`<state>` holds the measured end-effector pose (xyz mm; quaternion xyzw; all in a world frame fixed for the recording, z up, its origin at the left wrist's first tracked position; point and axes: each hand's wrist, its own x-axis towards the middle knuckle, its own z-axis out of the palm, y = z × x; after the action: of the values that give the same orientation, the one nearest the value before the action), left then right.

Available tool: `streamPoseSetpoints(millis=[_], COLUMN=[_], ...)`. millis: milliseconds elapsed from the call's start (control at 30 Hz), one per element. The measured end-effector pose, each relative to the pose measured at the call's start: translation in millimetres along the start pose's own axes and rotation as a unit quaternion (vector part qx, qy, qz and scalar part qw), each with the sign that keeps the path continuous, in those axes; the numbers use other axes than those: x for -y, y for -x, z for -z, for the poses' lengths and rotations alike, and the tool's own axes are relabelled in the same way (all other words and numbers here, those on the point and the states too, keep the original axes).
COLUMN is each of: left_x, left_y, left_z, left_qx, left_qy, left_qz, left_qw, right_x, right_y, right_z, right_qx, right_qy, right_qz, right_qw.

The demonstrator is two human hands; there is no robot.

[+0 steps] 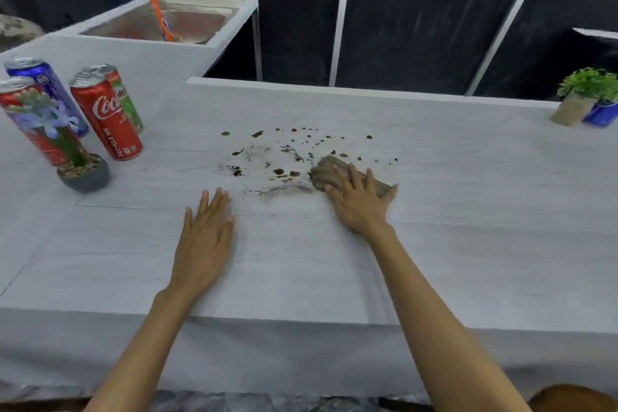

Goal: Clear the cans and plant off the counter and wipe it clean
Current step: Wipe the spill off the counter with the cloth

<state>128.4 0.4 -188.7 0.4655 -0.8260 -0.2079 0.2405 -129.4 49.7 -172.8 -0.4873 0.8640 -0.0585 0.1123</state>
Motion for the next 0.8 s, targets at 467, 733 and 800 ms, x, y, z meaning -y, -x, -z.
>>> streamPoseSetpoints(millis=[467,733,800], left_x=[-4.8,-4.8,-2.9], left_y=[-0.9,-8.4,-9.7], left_z=[-4.9,-7.1,-7.3], left_qx=[-0.001,0.017,0.024], left_qy=[-0.025,-0.025,-0.019], left_qz=[0.016,0.01,0.006], left_qw=[1.0,1.0,1.0], right_x=[-65.7,46.3,20.8], right_y=[-12.5,12.7,30.0], right_z=[28.3,-10.8,-10.7], right_qx=[0.008,0.011,0.011], right_qy=[-0.021,0.024,0.037], right_qz=[-0.086,0.133,0.152], right_qw=[0.996,0.991,0.988])
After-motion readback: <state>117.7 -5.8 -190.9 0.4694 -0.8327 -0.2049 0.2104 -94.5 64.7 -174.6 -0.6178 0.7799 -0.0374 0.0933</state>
